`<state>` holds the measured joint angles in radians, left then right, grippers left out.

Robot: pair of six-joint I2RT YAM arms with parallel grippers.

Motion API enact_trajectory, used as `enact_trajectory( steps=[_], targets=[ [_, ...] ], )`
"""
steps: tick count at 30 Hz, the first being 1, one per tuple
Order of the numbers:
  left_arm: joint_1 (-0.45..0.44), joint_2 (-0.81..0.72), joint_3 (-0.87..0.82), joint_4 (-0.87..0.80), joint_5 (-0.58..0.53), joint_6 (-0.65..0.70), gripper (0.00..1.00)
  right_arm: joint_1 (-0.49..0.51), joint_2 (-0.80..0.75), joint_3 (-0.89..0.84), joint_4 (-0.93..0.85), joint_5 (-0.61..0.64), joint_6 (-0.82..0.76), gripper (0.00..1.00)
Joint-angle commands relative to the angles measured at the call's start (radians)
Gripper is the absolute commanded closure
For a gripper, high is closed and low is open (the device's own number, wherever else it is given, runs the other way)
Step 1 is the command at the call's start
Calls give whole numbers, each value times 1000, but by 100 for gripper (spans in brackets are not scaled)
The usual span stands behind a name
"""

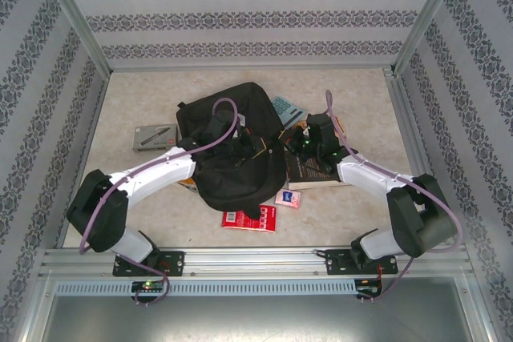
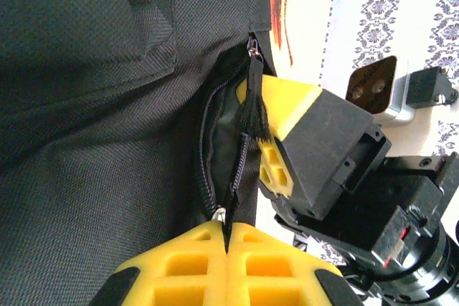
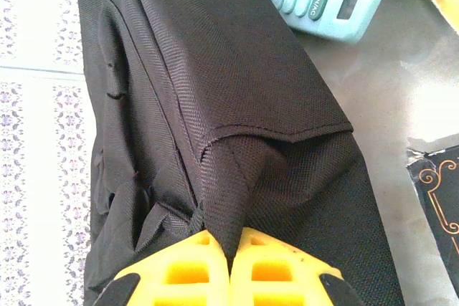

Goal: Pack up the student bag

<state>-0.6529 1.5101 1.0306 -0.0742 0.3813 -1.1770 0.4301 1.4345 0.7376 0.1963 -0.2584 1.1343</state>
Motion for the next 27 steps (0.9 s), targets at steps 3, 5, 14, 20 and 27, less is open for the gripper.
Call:
enact_trajectory(
  steps=[3,5,14,20,27],
  targets=[
    [4,-84,-1,-117,5,82,96,-39,-1,11,8,123,10,100],
    [4,-101,-1,-149,13,98,96,-45,-2,15,10,120,7,100],
    [18,-174,105,-338,-6,250,96,-48,106,235,-216,23,-197,100],
    [15,-82,187,-299,115,187,96,-10,144,298,-282,91,-248,100],
    [7,-122,174,-385,120,246,100,-40,177,332,-297,118,-237,100]
  ],
)
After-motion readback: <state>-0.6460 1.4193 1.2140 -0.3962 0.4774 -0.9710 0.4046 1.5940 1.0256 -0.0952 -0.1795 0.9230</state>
